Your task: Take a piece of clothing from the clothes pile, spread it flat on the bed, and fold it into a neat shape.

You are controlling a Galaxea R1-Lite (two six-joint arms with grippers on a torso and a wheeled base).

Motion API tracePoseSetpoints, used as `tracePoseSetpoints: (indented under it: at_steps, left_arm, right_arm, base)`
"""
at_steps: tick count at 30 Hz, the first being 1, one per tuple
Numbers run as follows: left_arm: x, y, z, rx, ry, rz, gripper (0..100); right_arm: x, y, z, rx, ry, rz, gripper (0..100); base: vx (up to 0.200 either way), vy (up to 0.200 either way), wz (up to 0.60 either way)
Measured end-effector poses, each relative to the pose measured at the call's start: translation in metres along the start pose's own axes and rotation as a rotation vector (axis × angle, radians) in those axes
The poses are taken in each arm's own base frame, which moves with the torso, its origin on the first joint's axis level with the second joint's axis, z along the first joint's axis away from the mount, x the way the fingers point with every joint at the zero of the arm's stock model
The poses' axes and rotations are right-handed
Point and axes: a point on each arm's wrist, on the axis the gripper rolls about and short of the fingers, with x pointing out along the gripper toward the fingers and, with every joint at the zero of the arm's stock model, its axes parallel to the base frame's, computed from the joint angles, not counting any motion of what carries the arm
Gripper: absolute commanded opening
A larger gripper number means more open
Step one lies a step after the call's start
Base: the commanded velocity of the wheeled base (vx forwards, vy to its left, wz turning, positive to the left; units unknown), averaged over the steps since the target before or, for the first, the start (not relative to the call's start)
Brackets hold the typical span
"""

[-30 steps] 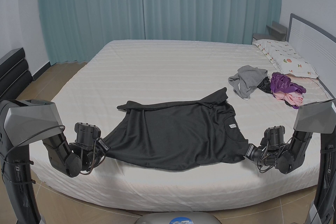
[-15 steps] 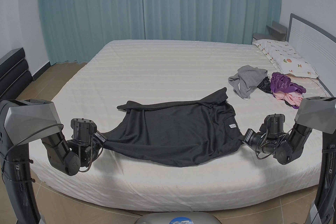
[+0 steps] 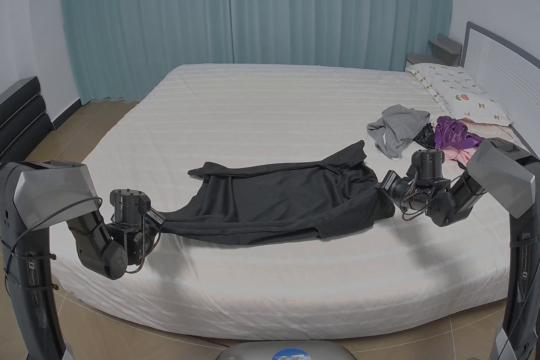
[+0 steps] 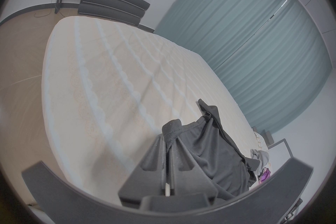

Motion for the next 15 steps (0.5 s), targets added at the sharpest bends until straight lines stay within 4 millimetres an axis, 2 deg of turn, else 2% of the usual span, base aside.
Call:
tracePoseSetpoints:
  at_steps: [5, 6, 9, 15]
  left_arm:
    - [0.004, 0.002, 0.001, -0.013, -0.006, 0.004, 0]
    - [0.005, 0.003, 0.001, -0.015, -0.007, 0.003, 0]
    - [0.007, 0.004, 0.000, -0.019, -0.011, 0.002, 0]
    - [0.008, 0.006, -0.001, -0.019, -0.008, 0.006, 0]
  right_arm:
    - [0.026, 0.002, 0.007, -0.001, -0.035, -0.009, 0]
    - [0.031, 0.001, 0.007, -0.001, -0.042, -0.013, 100]
    - [0.050, -0.005, 0.004, -0.001, -0.060, -0.028, 100]
    - [0.059, -0.011, 0.002, 0.032, -0.078, -0.019, 100]
  base:
    - [0.000, 0.000, 0.00]
    - [0.000, 0.000, 0.00]
    - [0.000, 0.000, 0.00]
    - [0.000, 0.000, 0.00]
